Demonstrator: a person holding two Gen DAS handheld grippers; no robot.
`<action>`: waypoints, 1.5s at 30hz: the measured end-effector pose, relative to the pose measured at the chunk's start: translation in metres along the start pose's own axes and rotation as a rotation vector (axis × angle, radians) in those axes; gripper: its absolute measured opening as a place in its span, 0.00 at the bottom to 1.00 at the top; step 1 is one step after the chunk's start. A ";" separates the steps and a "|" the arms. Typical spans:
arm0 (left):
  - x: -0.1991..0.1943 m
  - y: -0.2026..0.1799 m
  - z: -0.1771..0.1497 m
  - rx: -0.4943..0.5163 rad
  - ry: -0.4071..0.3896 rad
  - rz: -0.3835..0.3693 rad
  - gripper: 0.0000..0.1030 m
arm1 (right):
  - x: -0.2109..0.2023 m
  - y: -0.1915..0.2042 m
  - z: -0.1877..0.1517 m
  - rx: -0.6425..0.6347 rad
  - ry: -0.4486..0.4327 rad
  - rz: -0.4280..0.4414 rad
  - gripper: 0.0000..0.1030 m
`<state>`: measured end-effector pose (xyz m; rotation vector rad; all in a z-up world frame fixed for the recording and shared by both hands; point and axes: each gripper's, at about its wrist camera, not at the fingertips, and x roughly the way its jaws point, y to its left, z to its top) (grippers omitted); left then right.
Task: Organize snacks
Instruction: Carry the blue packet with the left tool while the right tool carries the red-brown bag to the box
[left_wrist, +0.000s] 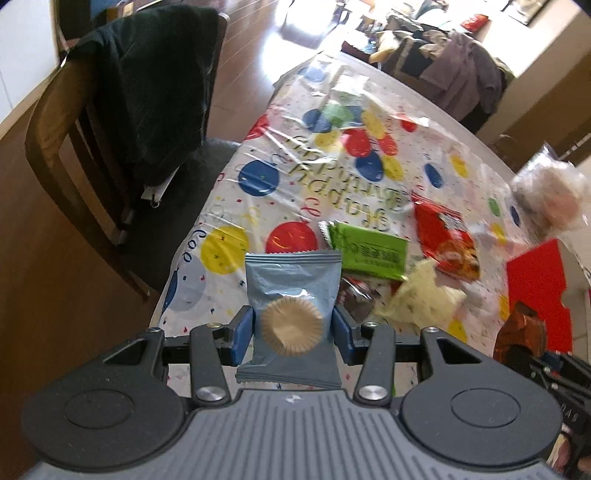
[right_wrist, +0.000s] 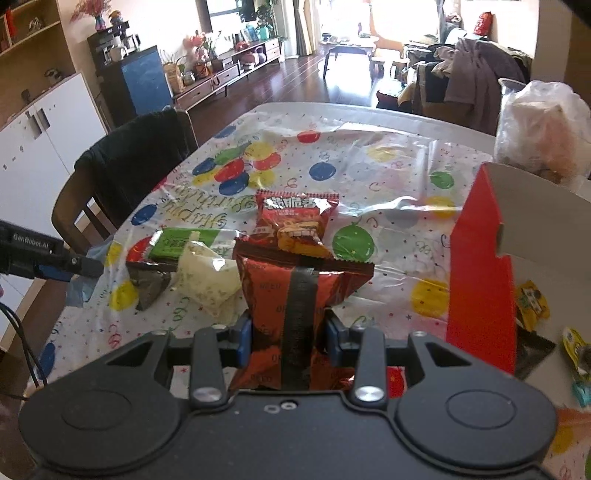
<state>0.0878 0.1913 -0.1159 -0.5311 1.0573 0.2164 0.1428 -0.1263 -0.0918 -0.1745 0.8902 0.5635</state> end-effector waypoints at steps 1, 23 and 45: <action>-0.005 -0.003 -0.002 0.015 -0.007 -0.005 0.44 | -0.005 0.001 0.000 0.003 -0.005 -0.003 0.36; -0.071 -0.142 -0.026 0.354 -0.129 -0.142 0.44 | -0.115 -0.025 0.000 0.046 -0.190 -0.099 0.36; -0.034 -0.354 -0.056 0.549 -0.120 -0.201 0.44 | -0.158 -0.190 -0.011 0.104 -0.231 -0.189 0.36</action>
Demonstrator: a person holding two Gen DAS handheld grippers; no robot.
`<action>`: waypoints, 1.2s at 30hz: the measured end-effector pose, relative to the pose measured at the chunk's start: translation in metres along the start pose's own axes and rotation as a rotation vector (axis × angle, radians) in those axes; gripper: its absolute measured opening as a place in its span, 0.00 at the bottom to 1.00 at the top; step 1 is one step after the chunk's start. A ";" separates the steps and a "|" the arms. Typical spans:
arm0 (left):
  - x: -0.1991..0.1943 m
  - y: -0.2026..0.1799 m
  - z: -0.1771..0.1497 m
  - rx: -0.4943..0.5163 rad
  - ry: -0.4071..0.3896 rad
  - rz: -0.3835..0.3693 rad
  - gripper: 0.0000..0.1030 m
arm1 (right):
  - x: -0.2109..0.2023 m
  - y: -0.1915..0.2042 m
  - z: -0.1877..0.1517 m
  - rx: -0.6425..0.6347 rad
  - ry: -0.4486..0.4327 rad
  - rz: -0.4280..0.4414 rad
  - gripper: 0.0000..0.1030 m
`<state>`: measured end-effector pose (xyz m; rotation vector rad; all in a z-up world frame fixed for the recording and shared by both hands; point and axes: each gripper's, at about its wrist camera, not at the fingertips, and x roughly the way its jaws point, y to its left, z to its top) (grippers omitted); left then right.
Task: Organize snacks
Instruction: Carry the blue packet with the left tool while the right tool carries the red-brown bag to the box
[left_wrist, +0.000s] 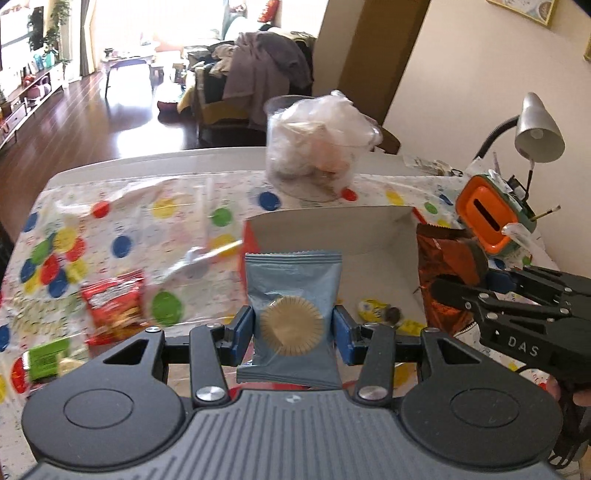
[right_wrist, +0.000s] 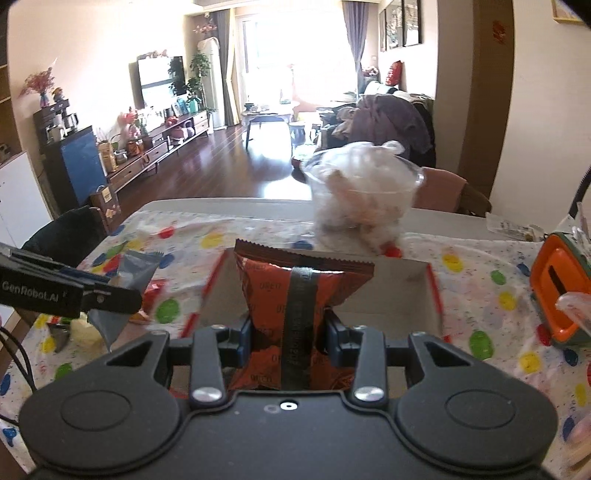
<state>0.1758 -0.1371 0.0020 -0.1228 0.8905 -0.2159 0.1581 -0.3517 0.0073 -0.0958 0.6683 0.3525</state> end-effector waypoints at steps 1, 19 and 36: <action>0.005 -0.008 0.003 0.007 0.003 -0.002 0.44 | 0.001 -0.008 0.000 0.005 0.003 -0.002 0.36; 0.111 -0.075 0.044 0.085 0.160 0.054 0.44 | 0.072 -0.103 -0.005 0.027 0.190 0.024 0.37; 0.188 -0.069 0.054 0.123 0.369 0.131 0.44 | 0.133 -0.076 -0.018 -0.115 0.382 0.104 0.36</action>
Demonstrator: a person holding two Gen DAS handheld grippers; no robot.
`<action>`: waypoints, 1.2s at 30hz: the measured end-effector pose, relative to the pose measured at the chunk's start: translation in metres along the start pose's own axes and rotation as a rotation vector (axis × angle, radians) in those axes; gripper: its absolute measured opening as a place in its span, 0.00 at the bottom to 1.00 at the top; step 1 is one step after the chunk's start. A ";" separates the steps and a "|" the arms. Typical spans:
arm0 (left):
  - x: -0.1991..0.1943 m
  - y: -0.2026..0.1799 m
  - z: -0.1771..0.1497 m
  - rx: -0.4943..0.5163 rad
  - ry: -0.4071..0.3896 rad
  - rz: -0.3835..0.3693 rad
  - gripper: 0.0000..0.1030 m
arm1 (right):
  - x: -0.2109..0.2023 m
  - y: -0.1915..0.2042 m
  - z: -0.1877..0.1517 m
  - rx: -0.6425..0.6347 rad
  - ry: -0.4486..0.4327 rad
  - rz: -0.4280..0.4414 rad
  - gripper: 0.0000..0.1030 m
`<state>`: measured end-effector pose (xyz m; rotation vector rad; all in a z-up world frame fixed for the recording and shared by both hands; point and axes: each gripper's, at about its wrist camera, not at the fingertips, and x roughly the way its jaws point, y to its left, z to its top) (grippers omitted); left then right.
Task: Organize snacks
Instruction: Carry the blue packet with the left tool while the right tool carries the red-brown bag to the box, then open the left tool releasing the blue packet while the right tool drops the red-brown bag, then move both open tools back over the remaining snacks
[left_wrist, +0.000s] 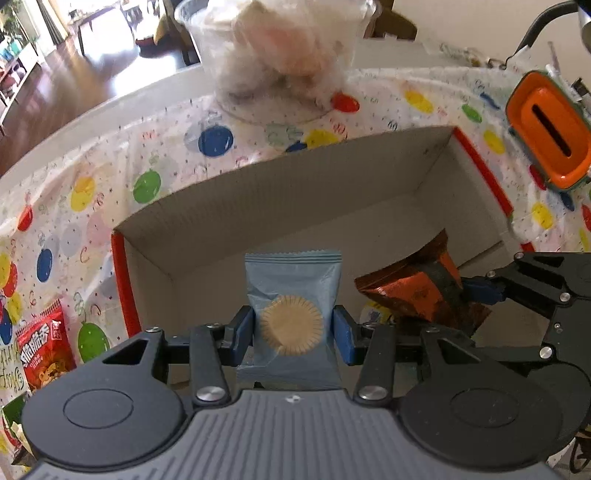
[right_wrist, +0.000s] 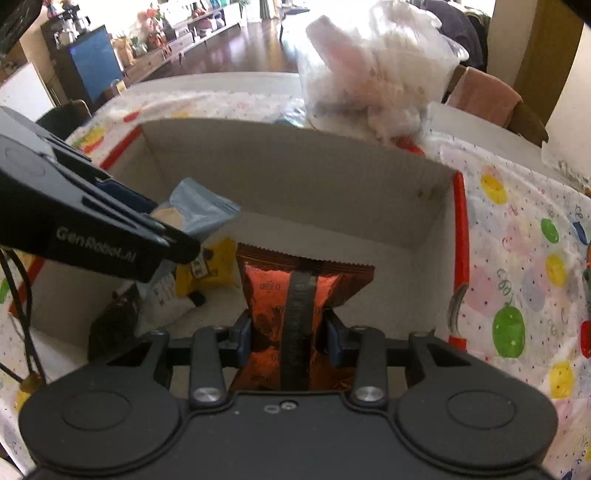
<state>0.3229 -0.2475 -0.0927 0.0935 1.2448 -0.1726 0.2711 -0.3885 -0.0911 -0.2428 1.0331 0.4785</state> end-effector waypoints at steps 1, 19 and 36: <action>0.003 0.001 0.002 -0.003 0.017 -0.005 0.44 | 0.001 -0.001 0.000 0.003 0.006 0.002 0.36; 0.003 0.012 0.003 -0.048 0.037 -0.035 0.45 | -0.006 -0.004 0.003 0.046 -0.002 0.020 0.44; -0.067 0.023 -0.036 -0.079 -0.175 -0.060 0.49 | -0.062 0.012 -0.008 0.073 -0.166 0.033 0.55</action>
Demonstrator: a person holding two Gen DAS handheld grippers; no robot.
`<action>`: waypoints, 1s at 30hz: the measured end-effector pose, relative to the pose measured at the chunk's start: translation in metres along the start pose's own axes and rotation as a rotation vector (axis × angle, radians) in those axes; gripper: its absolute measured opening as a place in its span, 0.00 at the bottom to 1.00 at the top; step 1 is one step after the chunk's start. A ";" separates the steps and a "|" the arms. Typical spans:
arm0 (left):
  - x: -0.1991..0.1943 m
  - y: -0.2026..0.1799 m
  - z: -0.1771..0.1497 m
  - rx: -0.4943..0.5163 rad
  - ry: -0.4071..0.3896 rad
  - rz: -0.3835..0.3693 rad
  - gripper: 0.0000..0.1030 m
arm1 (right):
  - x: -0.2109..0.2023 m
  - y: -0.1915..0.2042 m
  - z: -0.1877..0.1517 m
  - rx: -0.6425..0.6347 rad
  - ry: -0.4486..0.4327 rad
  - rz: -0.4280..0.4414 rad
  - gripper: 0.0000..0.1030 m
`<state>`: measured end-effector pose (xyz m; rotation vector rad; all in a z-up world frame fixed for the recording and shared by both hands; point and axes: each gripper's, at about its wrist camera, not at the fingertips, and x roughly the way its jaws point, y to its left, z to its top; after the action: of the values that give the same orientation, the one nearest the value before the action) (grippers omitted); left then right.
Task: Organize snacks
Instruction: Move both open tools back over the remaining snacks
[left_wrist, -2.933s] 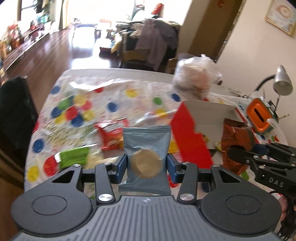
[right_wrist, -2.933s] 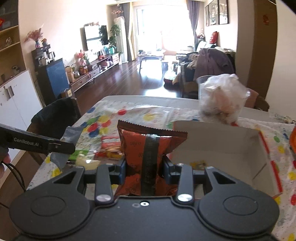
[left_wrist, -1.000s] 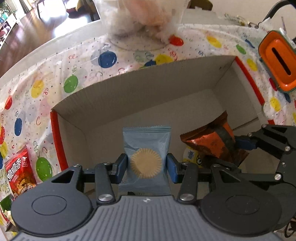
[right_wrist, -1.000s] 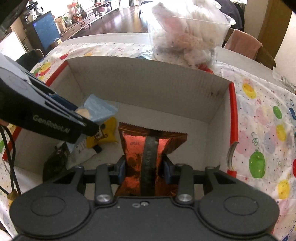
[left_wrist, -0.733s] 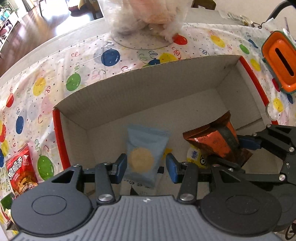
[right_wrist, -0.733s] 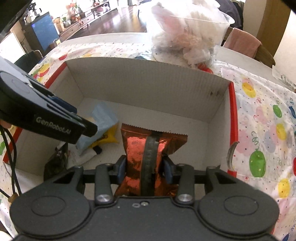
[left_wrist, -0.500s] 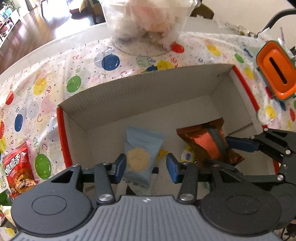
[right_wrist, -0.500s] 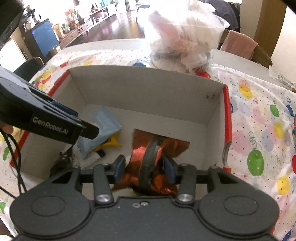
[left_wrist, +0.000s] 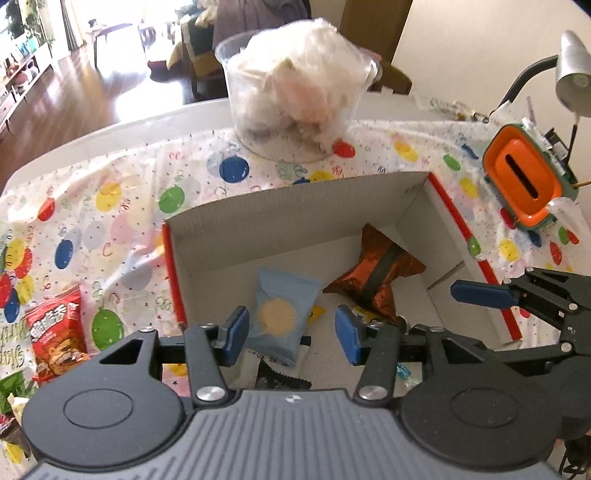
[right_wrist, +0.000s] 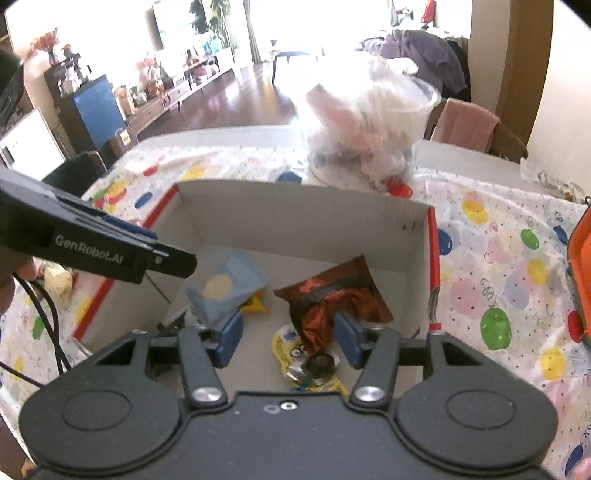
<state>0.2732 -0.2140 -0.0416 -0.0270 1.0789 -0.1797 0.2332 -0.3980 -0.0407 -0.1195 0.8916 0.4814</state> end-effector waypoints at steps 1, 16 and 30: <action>-0.005 0.001 -0.003 -0.001 -0.011 0.000 0.49 | -0.004 0.002 0.000 0.003 -0.013 0.001 0.55; -0.075 0.037 -0.046 0.017 -0.171 -0.005 0.64 | -0.048 0.049 0.002 0.042 -0.156 0.038 0.79; -0.118 0.098 -0.090 0.029 -0.265 -0.010 0.76 | -0.056 0.122 -0.001 0.060 -0.240 0.083 0.97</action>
<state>0.1527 -0.0931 0.0081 -0.0293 0.8115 -0.1950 0.1479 -0.3100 0.0138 0.0304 0.6766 0.5339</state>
